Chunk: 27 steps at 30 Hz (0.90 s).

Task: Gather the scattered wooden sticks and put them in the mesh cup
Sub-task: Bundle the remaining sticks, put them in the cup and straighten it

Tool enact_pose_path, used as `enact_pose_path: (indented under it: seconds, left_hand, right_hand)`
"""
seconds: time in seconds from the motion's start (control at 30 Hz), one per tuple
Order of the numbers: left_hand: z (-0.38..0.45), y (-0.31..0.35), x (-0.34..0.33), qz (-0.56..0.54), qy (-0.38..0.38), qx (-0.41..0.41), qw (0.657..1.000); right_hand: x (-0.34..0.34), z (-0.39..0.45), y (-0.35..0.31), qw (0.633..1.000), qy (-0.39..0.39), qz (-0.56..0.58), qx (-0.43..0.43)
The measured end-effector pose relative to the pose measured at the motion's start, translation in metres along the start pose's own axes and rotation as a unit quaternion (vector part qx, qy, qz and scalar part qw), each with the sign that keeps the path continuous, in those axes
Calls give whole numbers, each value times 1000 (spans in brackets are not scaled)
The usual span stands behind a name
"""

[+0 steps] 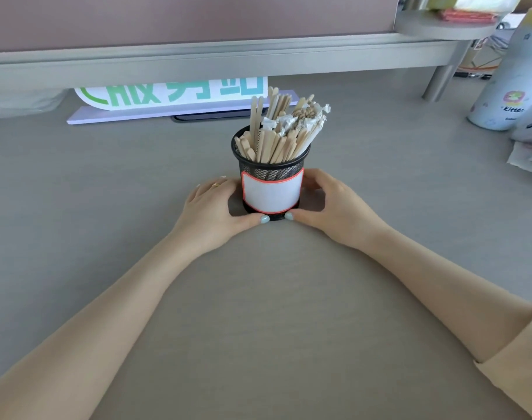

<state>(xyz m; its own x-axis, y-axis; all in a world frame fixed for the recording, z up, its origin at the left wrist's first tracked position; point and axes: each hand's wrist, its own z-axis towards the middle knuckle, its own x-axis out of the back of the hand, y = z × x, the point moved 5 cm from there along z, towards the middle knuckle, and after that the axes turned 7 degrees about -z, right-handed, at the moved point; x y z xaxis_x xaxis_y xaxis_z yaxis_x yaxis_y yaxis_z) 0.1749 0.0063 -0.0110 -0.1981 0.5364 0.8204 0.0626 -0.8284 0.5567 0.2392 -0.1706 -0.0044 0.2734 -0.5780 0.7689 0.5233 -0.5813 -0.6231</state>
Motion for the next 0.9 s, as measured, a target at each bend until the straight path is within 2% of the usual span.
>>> enact_pose_path:
  seconds: [0.3, 0.57, 0.9]
  left_hand:
    - [101, 11, -24, 14, -51, -32, 998]
    - [163, 4, -41, 38, -74, -14, 996]
    - [160, 7, -39, 58, -41, 9, 997]
  right_hand:
    - [26, 60, 50, 997, 58, -12, -47]
    - [37, 104, 77, 991, 87, -71, -72]
    - [31, 107, 78, 987, 73, -128, -62]
